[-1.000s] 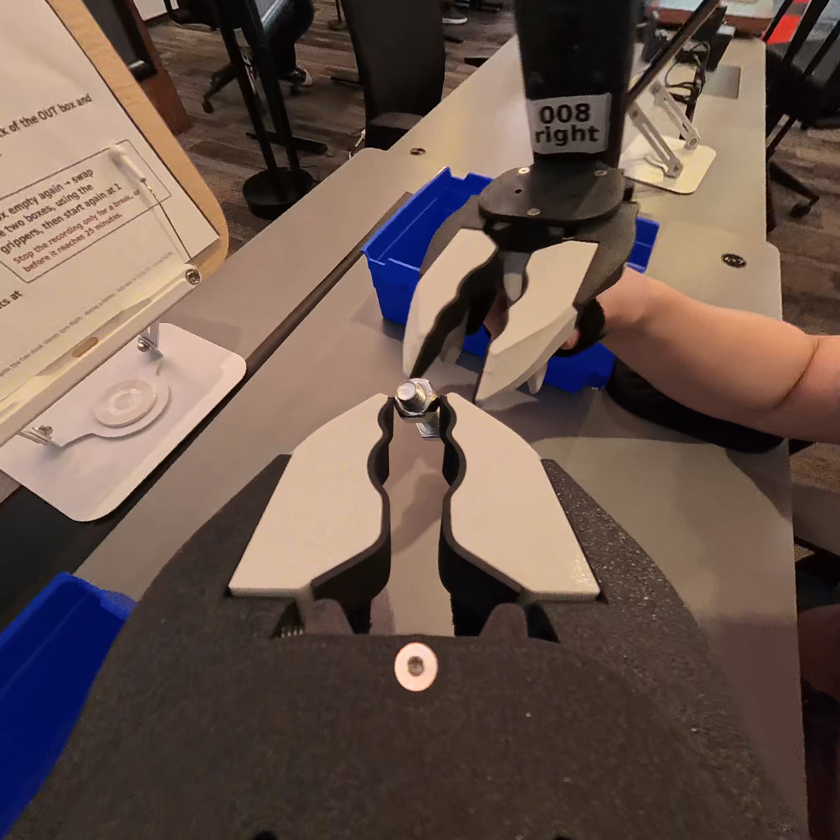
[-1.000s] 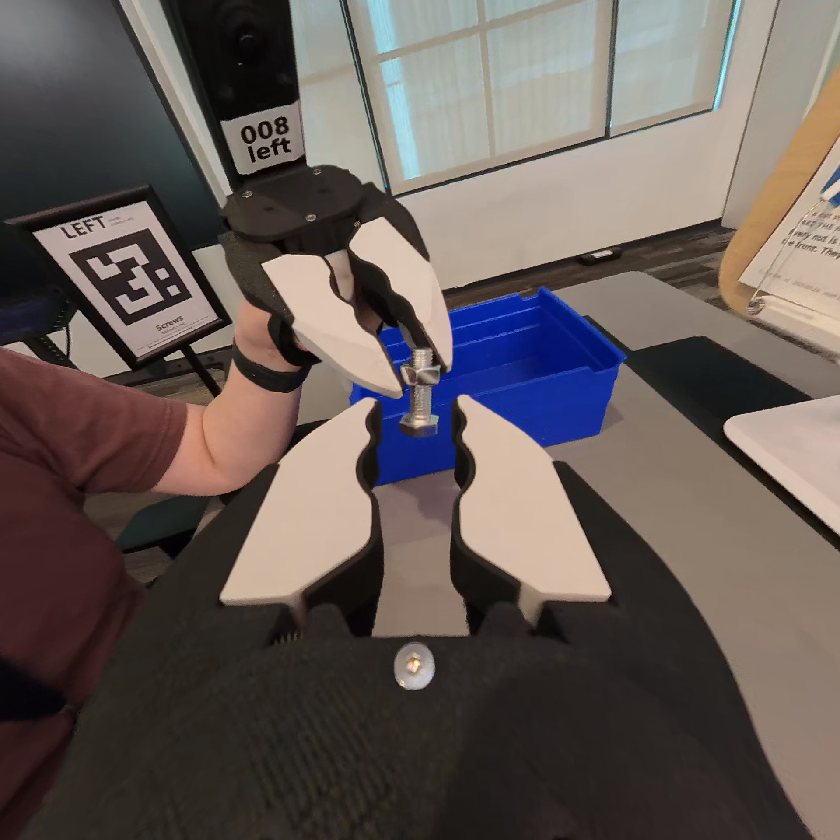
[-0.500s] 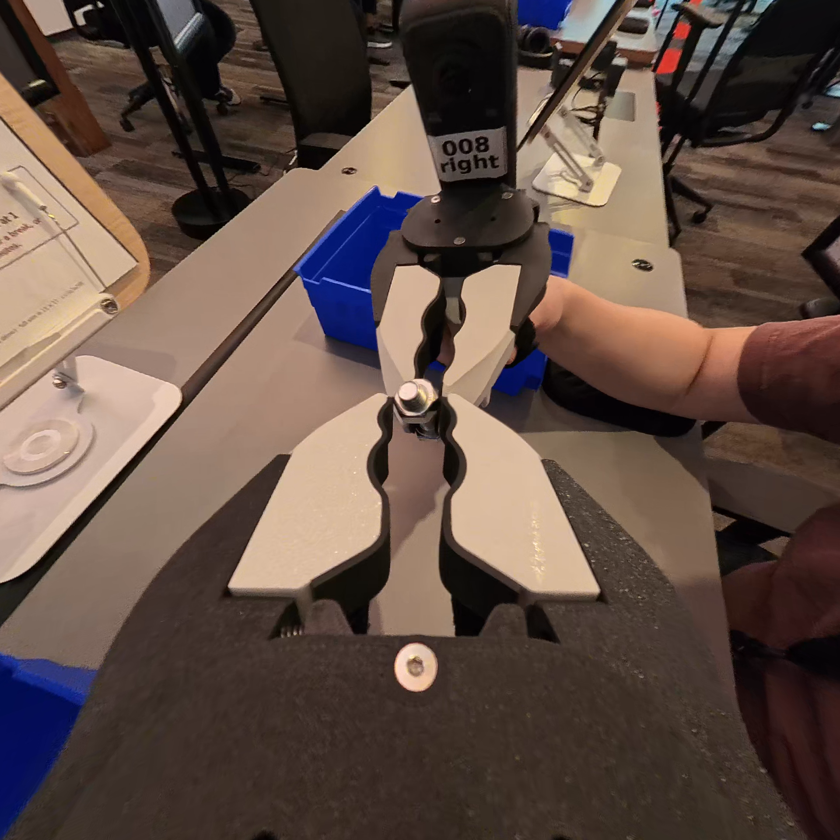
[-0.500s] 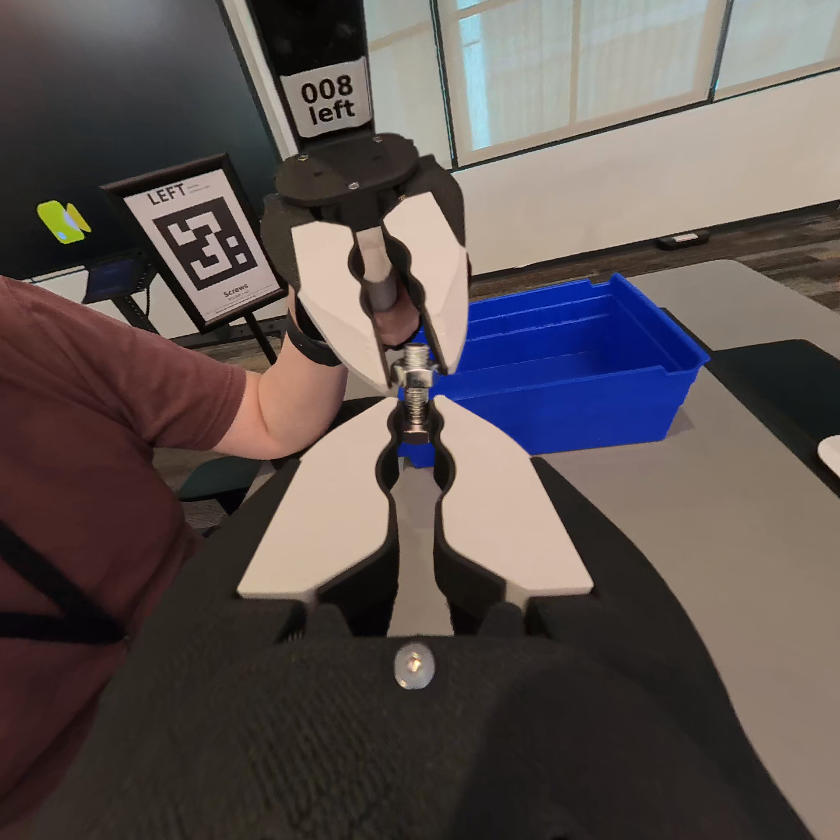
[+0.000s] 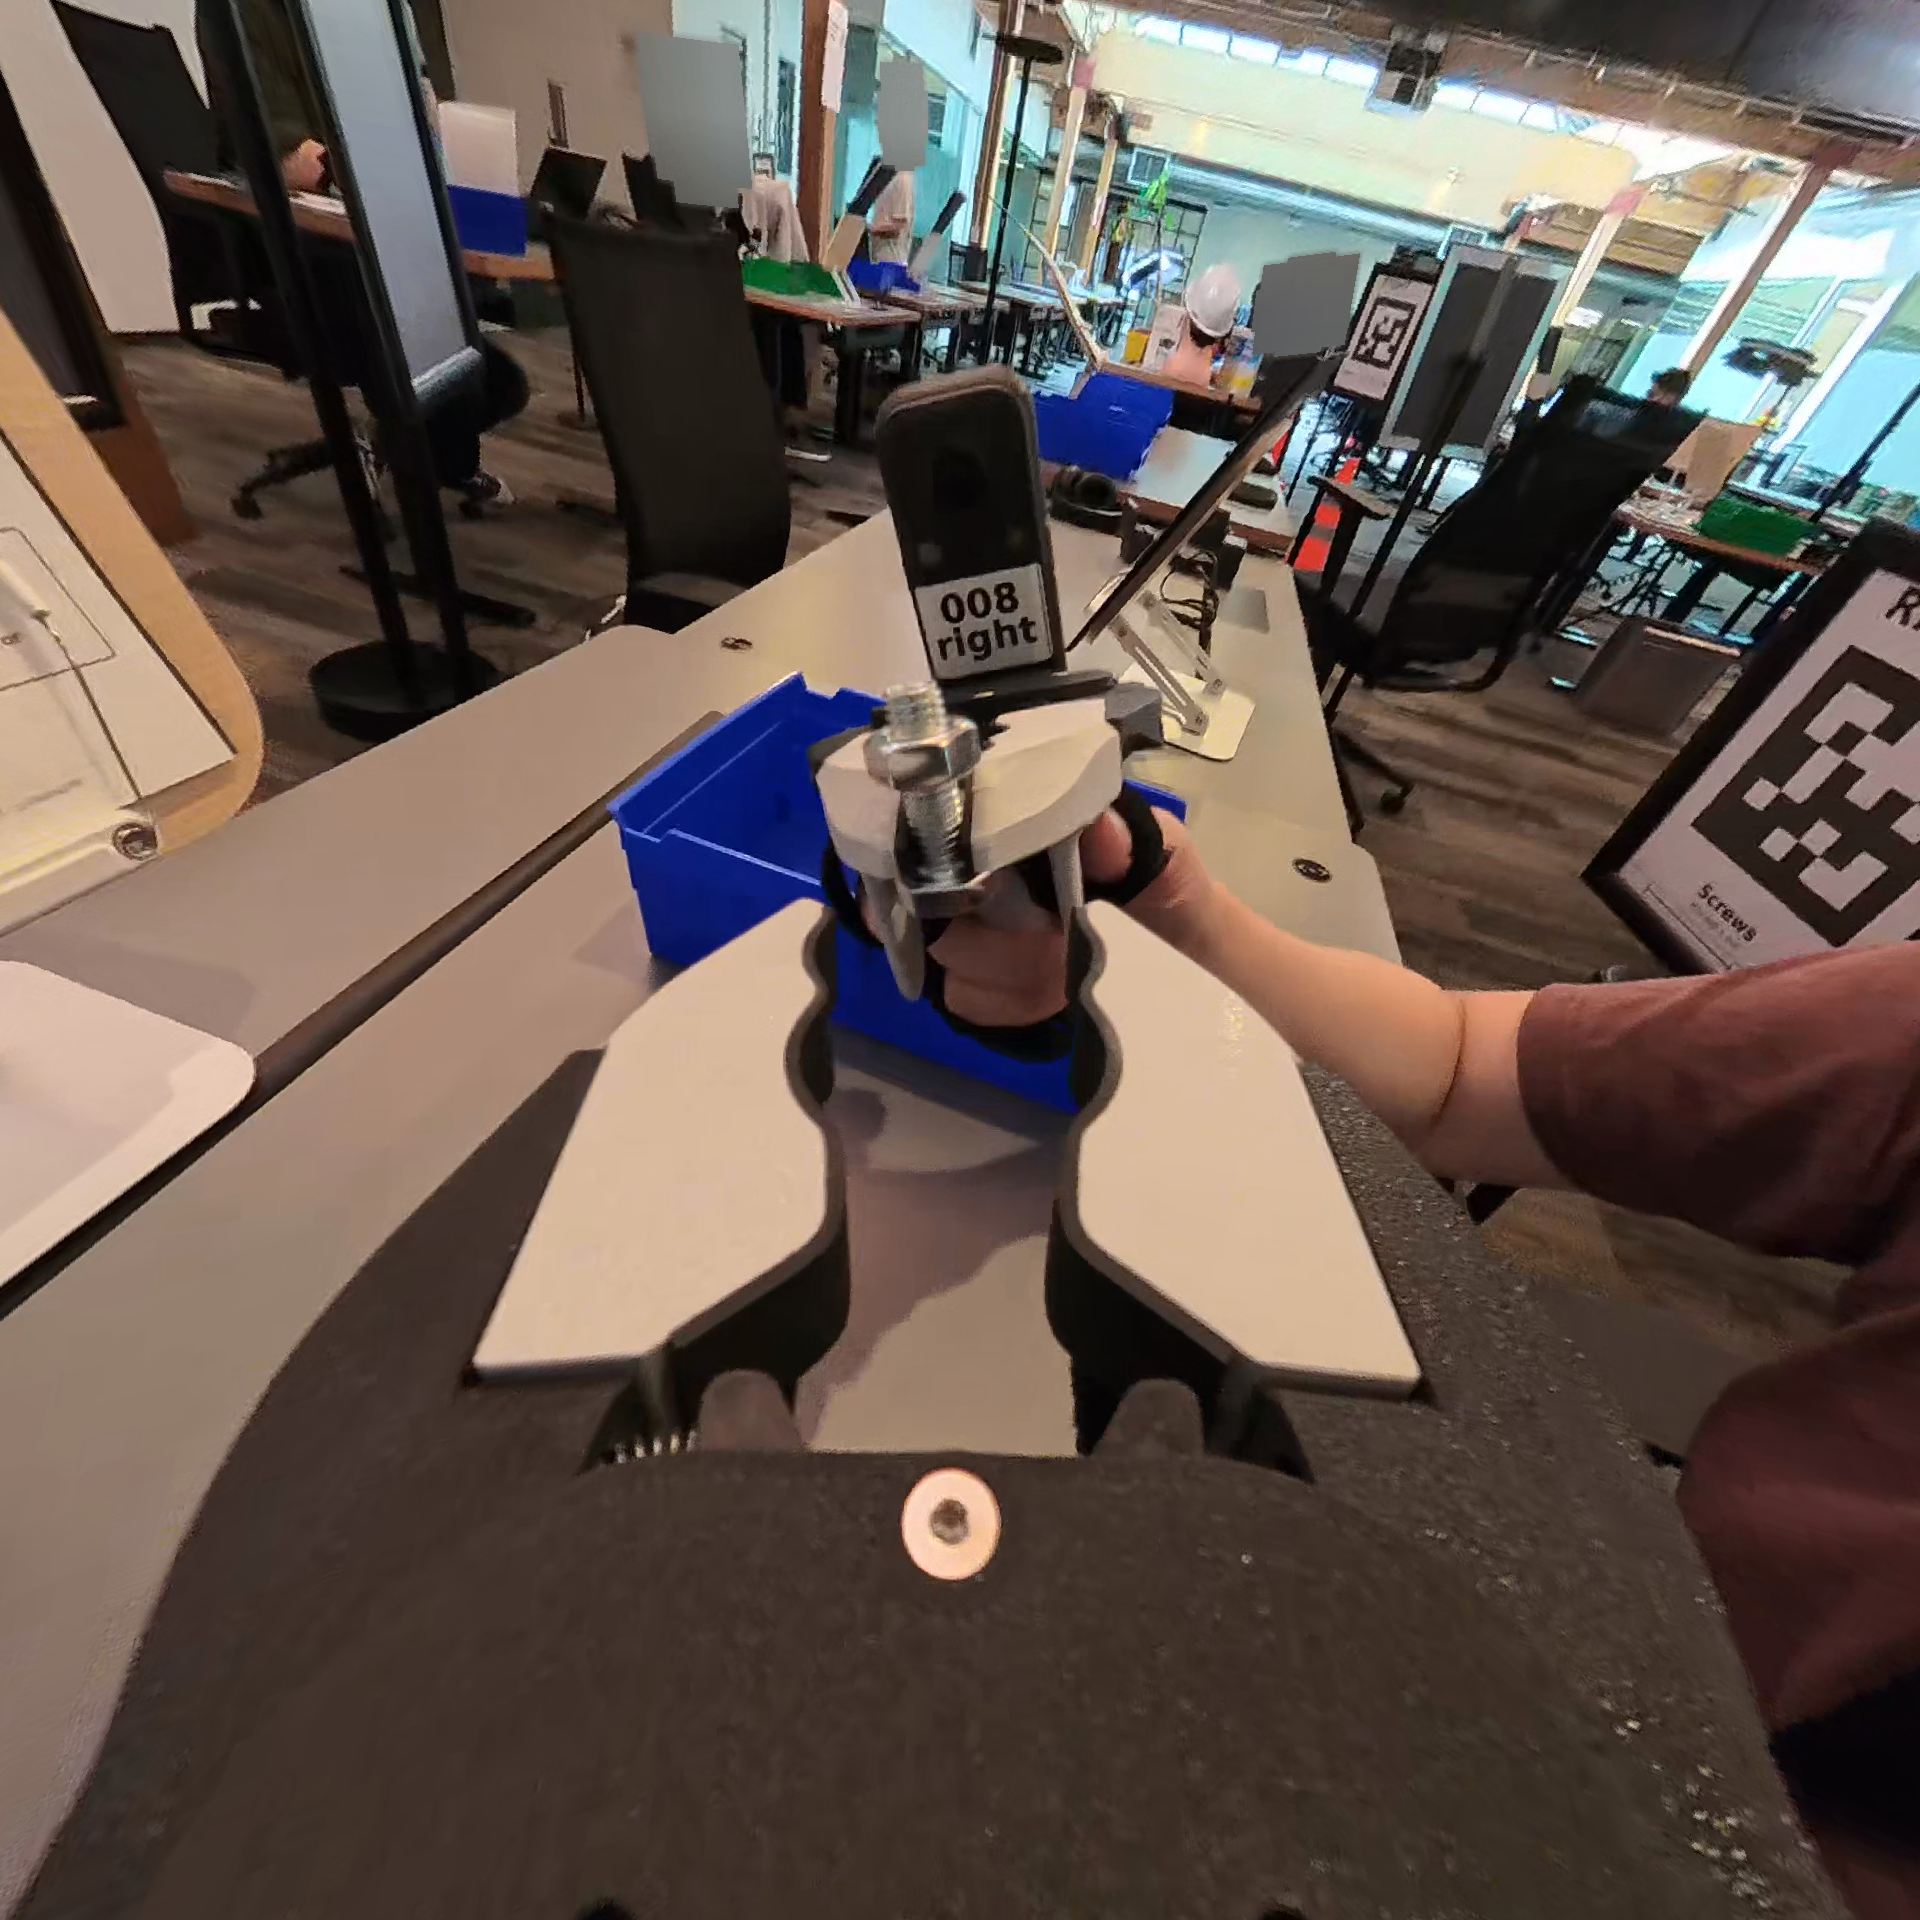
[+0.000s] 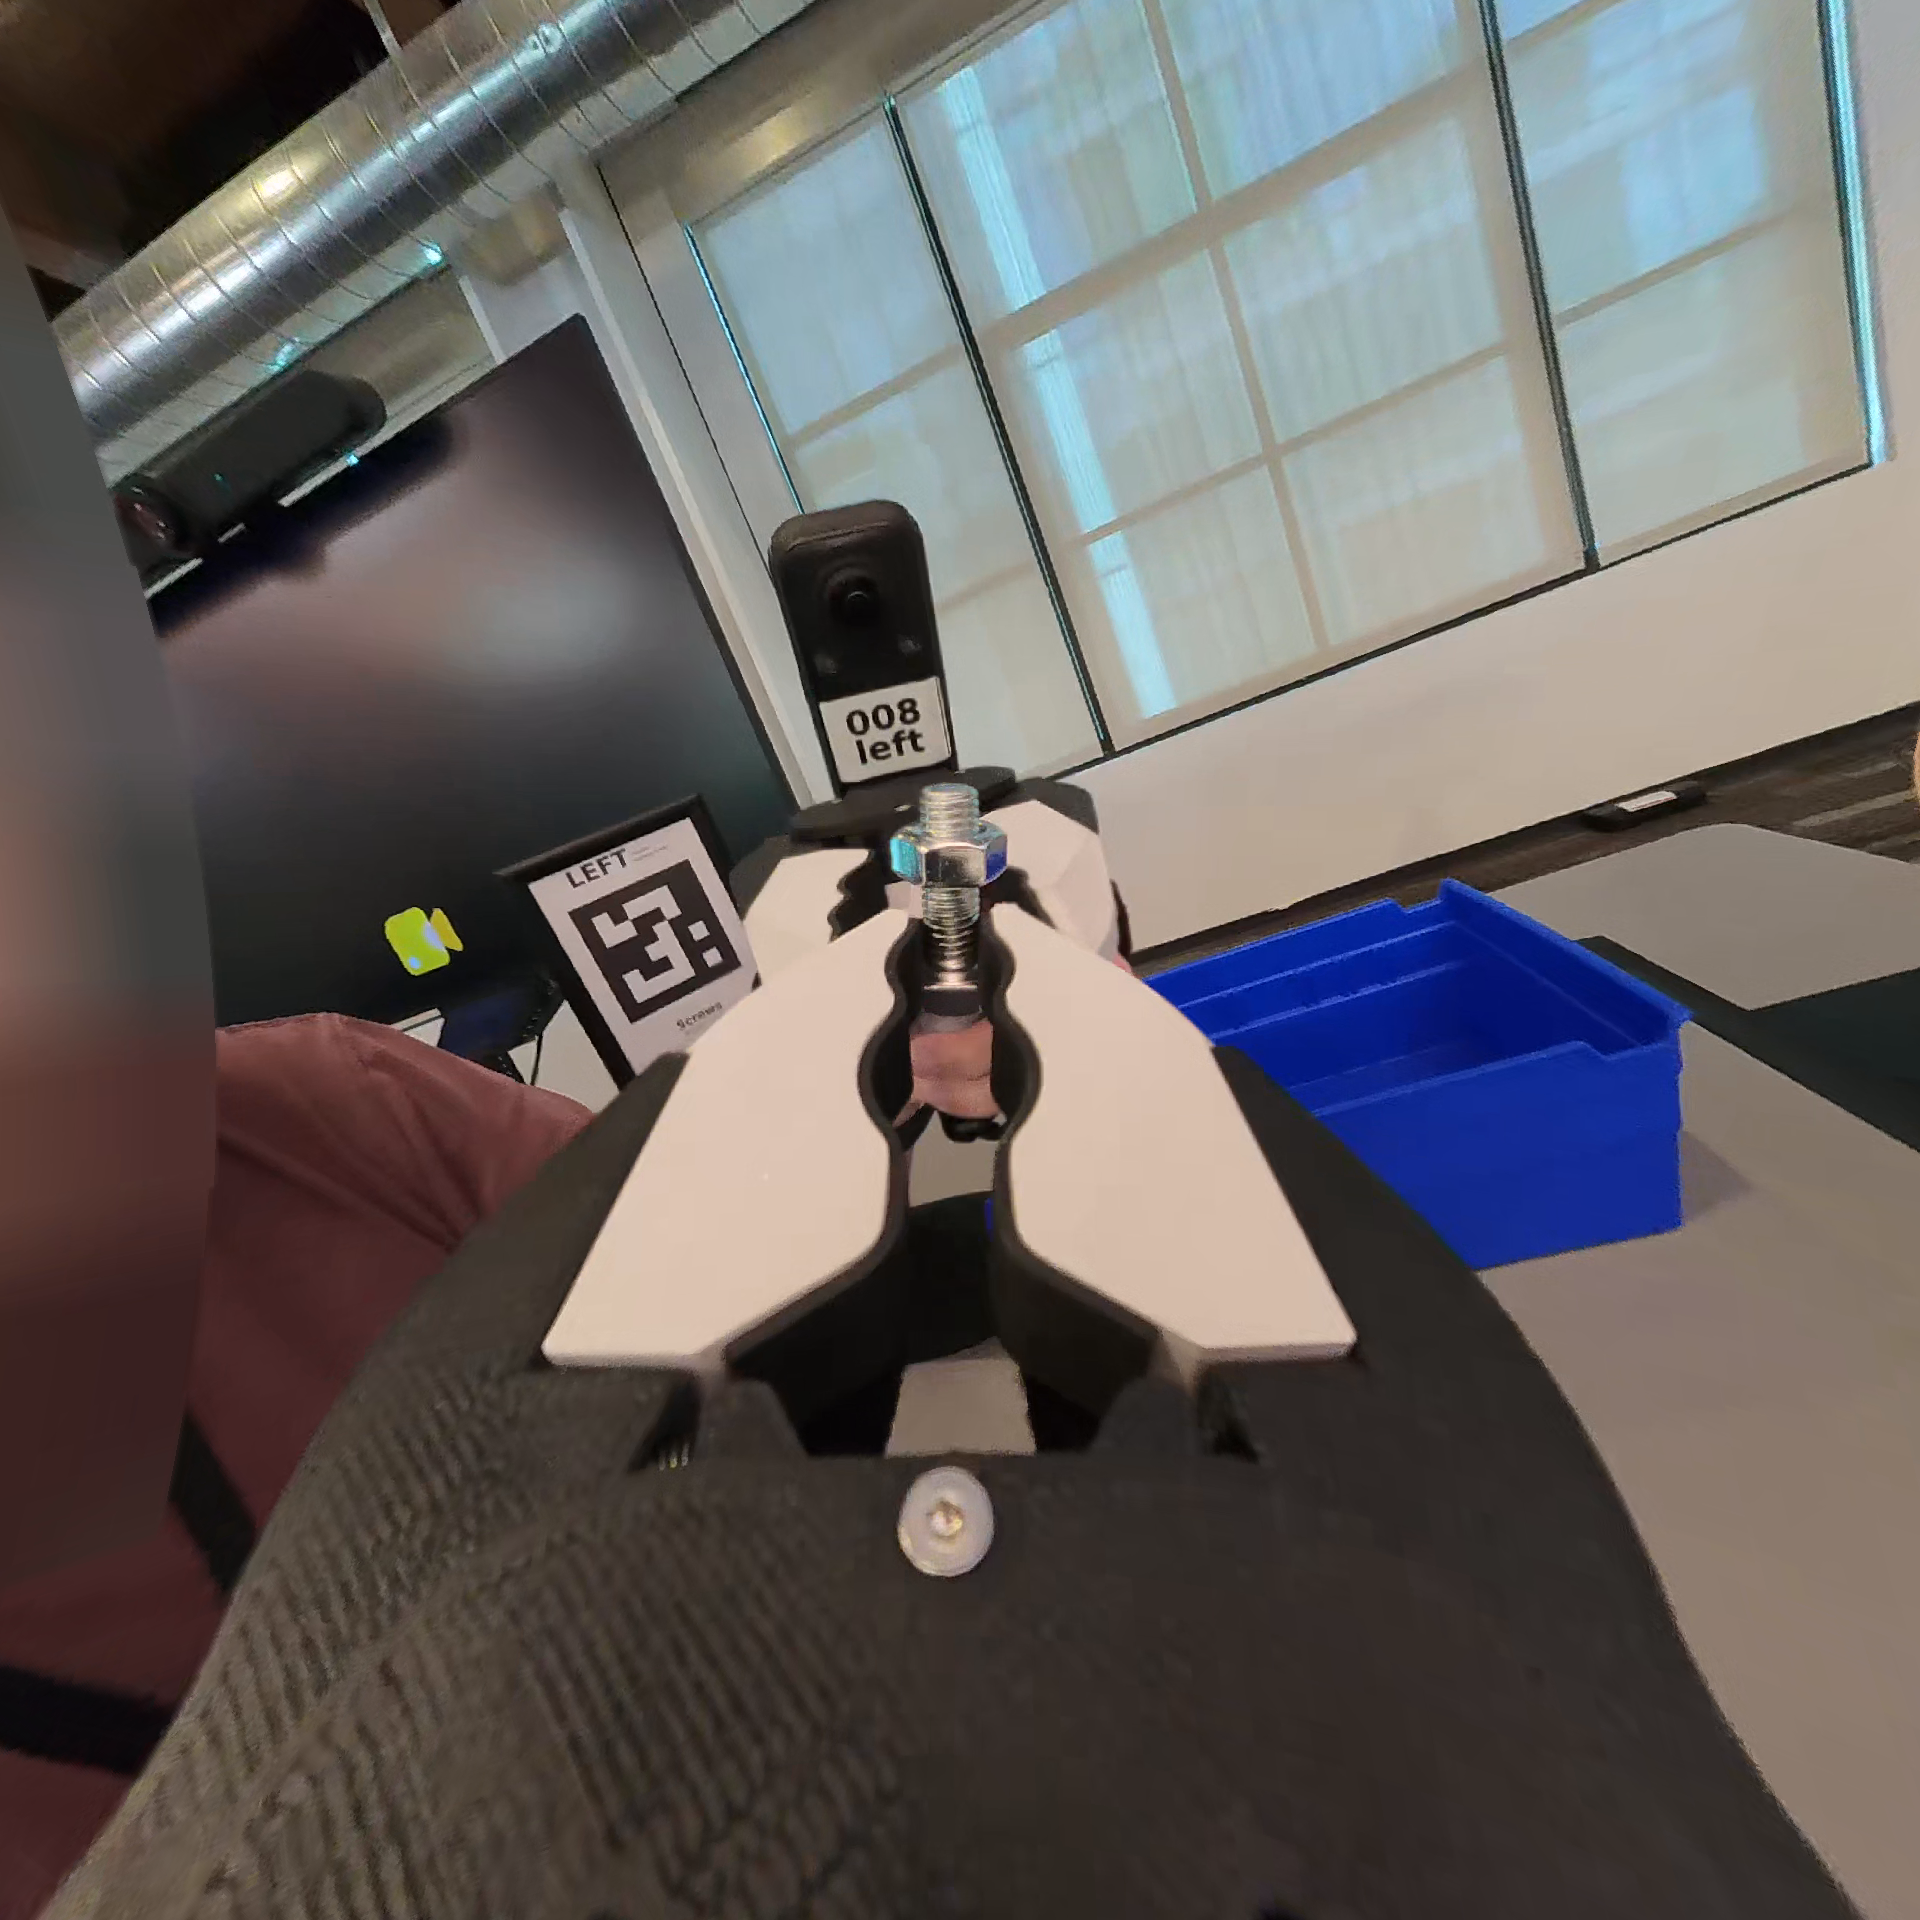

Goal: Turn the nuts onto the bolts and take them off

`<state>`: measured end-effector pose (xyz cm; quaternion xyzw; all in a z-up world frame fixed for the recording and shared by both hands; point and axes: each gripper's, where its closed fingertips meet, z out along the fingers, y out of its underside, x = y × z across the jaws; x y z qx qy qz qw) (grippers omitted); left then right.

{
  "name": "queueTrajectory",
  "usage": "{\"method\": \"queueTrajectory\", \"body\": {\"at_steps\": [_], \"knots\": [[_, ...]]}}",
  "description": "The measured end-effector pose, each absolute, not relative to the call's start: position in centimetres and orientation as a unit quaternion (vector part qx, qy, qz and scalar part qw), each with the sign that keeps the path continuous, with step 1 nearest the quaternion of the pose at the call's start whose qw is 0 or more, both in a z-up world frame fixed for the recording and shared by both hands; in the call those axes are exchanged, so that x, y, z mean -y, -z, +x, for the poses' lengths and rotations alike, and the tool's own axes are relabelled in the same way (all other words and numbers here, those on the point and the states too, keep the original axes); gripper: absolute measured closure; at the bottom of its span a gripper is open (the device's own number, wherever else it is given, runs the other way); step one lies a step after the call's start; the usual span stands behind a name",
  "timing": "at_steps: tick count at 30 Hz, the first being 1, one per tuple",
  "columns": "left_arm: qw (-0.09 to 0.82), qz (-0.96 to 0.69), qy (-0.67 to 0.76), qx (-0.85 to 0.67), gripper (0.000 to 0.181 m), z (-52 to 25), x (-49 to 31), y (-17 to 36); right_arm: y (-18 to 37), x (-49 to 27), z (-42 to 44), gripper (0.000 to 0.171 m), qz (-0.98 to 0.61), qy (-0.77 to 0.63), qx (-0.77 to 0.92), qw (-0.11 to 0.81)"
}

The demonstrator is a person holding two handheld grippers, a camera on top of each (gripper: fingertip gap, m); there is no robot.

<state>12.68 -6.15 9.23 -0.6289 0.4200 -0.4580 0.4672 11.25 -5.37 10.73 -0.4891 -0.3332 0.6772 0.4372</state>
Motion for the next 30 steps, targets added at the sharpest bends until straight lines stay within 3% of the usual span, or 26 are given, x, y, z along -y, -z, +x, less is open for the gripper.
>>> {"method": "queueTrajectory", "body": {"at_steps": [11,15,18,20,26,30], "knots": [[0.497,-0.608,0.462,-0.412,0.162,13.9,6.4,-9.2,-11.3,6.2,10.9,0.161,-0.471,-0.646,0.361,0.481],[0.496,-0.606,0.458,-0.421,0.162,14.0,6.6,-9.2,-11.3,6.4,11.0,0.161,-0.475,-0.642,0.371,0.474],[0.496,-0.607,0.451,-0.426,0.162,14.0,6.6,-9.1,-11.7,6.6,11.2,0.151,-0.476,-0.638,0.376,0.474],[0.498,-0.606,0.451,-0.427,0.162,14.0,6.7,-9.2,-11.6,6.4,11.4,0.160,-0.484,-0.621,0.380,0.486],[0.493,-0.615,0.432,-0.438,0.162,13.8,6.7,-8.8,-11.1,6.5,11.3,0.161,-0.501,-0.588,0.405,0.489],[0.508,-0.619,0.389,-0.455,0.145,14.0,6.7,-8.5,-11.4,7.0,11.1,0.161,-0.492,-0.592,0.410,0.488]]}}
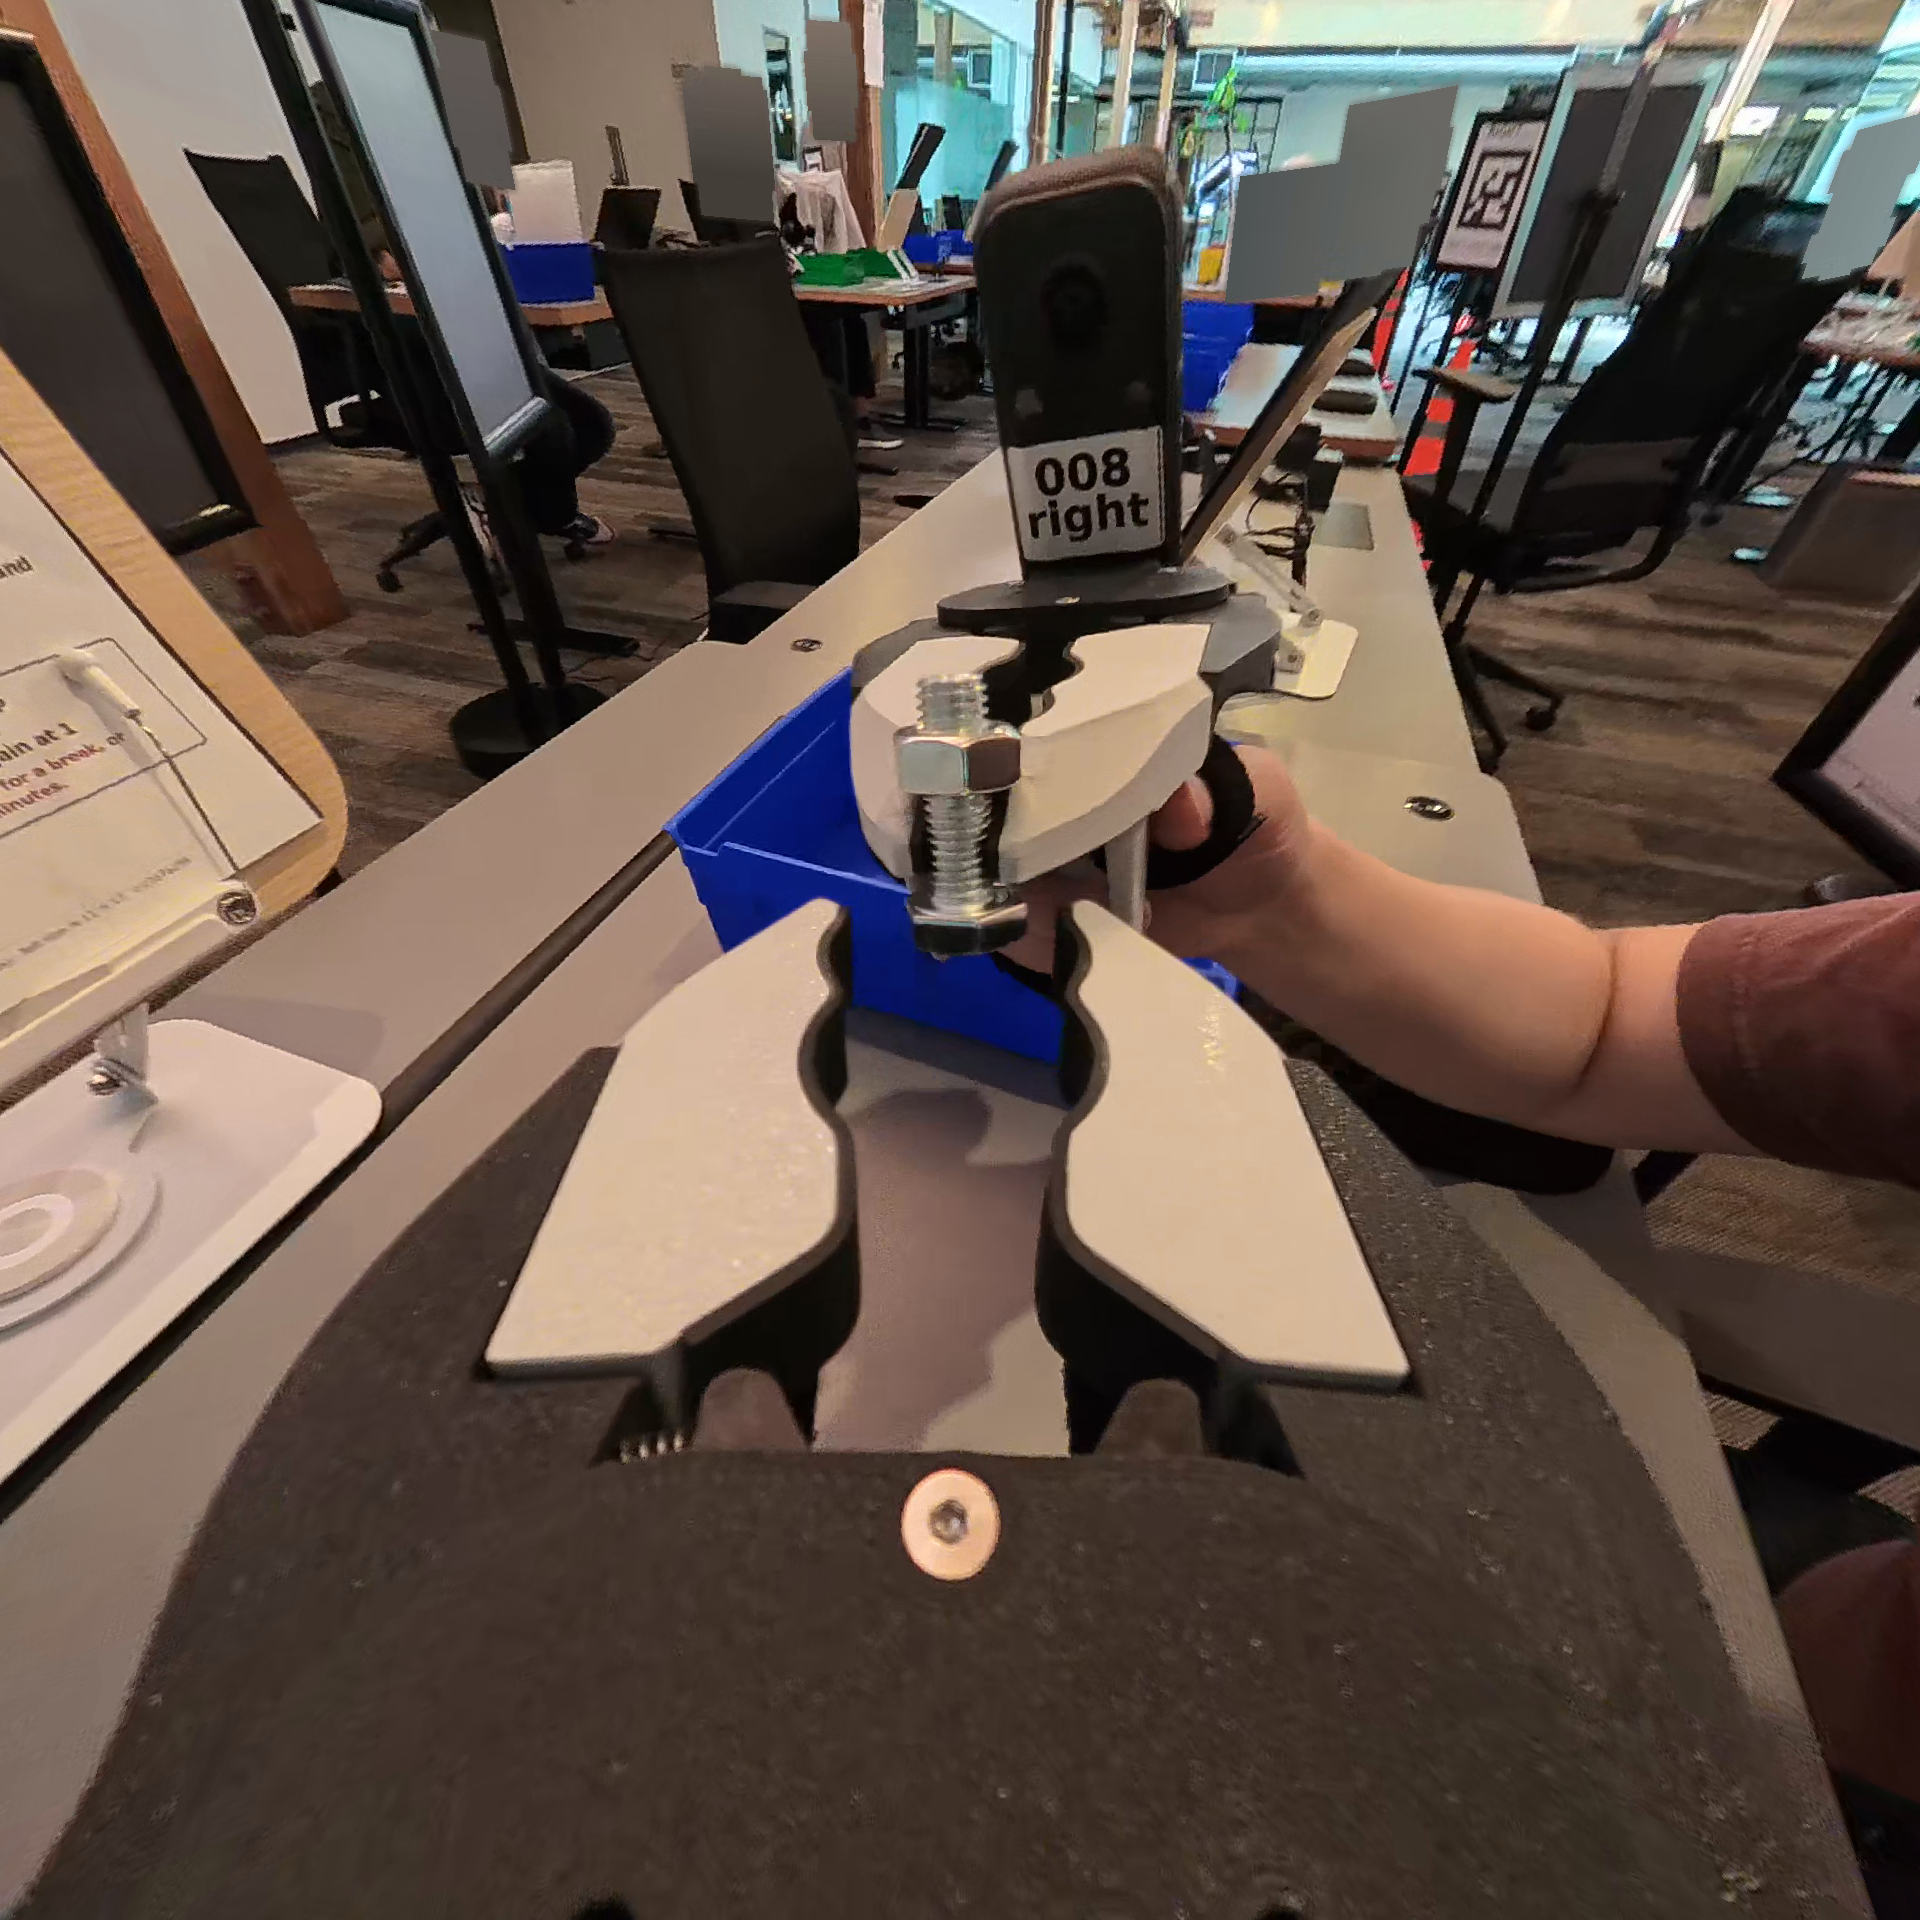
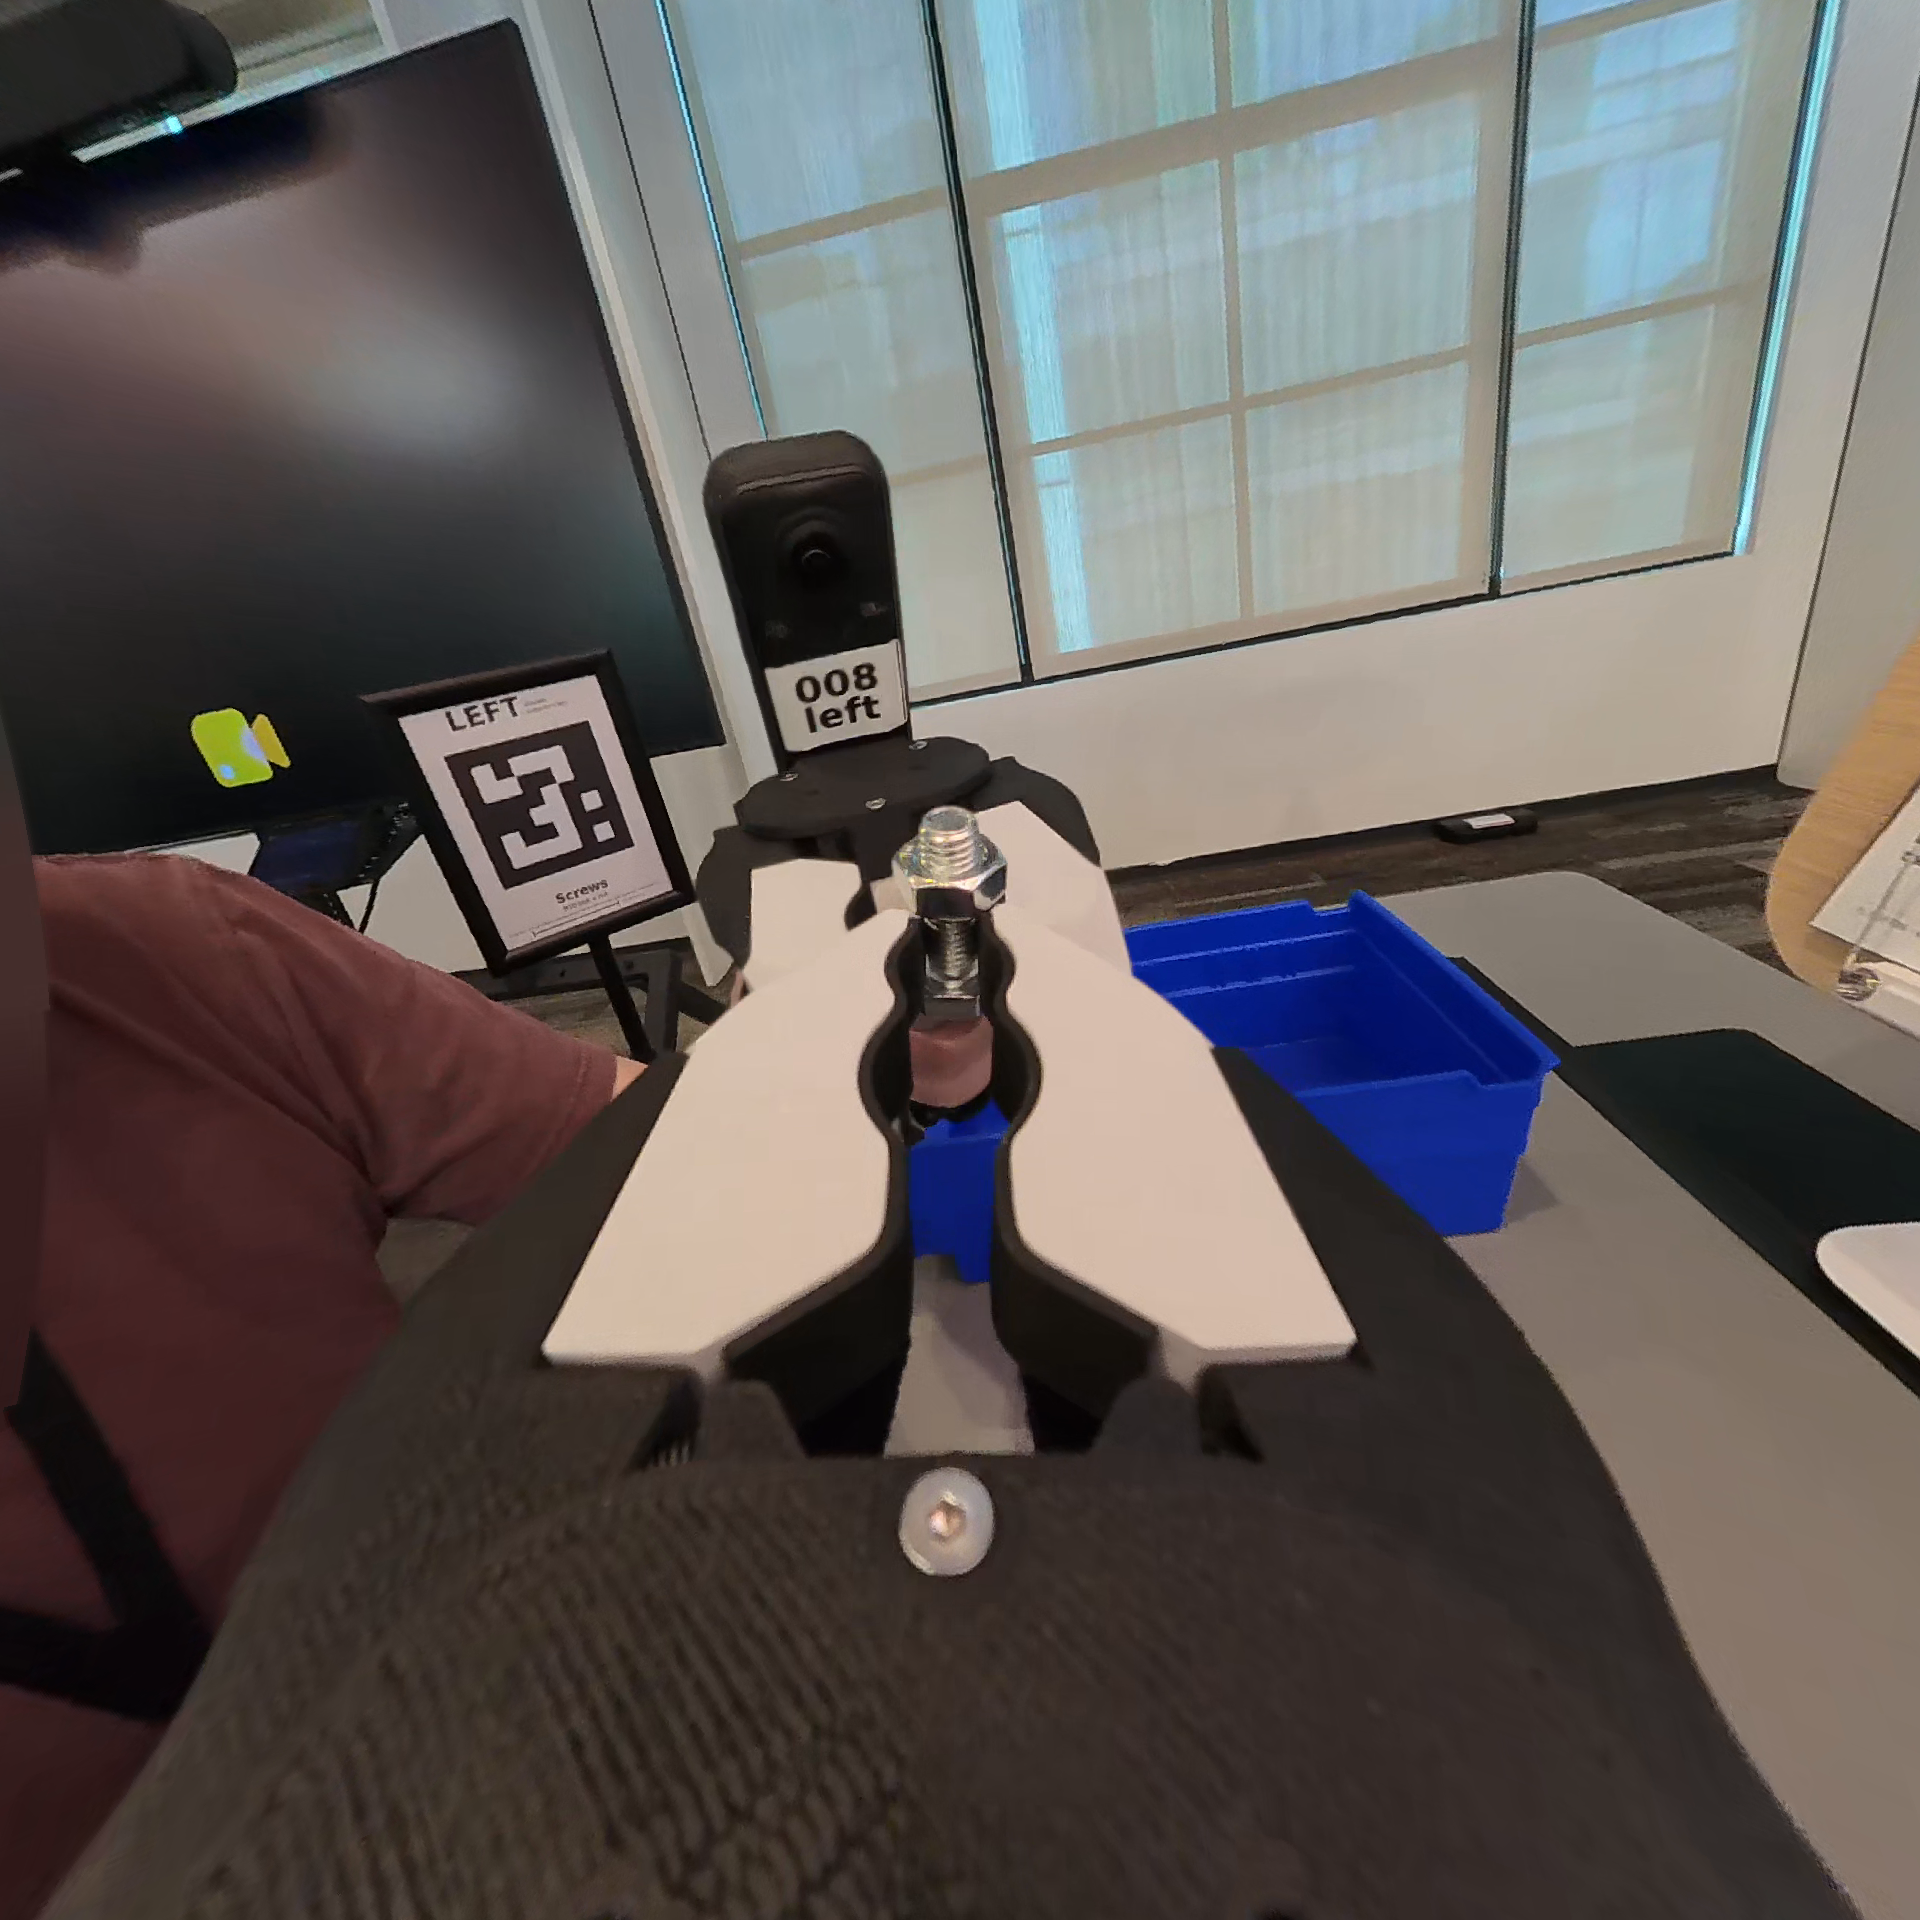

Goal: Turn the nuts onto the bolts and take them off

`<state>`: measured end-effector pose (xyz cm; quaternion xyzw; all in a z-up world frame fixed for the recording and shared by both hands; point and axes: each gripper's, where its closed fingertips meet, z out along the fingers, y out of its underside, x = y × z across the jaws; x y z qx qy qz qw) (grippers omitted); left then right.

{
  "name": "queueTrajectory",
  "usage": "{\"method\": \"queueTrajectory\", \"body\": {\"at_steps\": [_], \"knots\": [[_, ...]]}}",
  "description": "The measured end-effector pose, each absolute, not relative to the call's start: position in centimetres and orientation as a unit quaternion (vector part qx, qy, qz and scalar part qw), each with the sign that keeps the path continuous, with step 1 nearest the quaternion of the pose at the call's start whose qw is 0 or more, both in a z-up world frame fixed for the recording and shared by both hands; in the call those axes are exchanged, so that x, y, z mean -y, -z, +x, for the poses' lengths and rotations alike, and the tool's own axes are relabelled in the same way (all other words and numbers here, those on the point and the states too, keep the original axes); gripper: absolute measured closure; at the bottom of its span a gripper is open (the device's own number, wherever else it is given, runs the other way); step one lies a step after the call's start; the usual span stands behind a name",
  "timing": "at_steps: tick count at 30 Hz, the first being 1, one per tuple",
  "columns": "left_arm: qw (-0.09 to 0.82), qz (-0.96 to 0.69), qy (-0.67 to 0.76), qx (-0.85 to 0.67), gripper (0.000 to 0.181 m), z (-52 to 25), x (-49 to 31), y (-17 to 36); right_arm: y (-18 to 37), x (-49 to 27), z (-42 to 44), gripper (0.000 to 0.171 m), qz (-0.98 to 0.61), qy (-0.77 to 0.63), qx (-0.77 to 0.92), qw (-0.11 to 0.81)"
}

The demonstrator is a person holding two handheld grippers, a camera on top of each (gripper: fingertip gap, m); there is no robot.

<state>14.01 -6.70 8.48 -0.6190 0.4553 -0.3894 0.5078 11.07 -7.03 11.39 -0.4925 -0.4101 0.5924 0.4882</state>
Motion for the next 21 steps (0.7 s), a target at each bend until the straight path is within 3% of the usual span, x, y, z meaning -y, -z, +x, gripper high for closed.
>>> {"method": "queueTrajectory", "body": {"at_steps": [9,21], "knots": [[0.506,-0.608,0.387,-0.473,0.165,14.11,7.38,-8.55,-10.93,7.72,10.39,0.161,-0.496,-0.550,0.446,0.502],[0.526,-0.612,0.362,-0.467,0.165,14.11,6.77,-8.45,-11.04,7.33,10.41,0.161,-0.497,-0.556,0.431,0.508]]}}
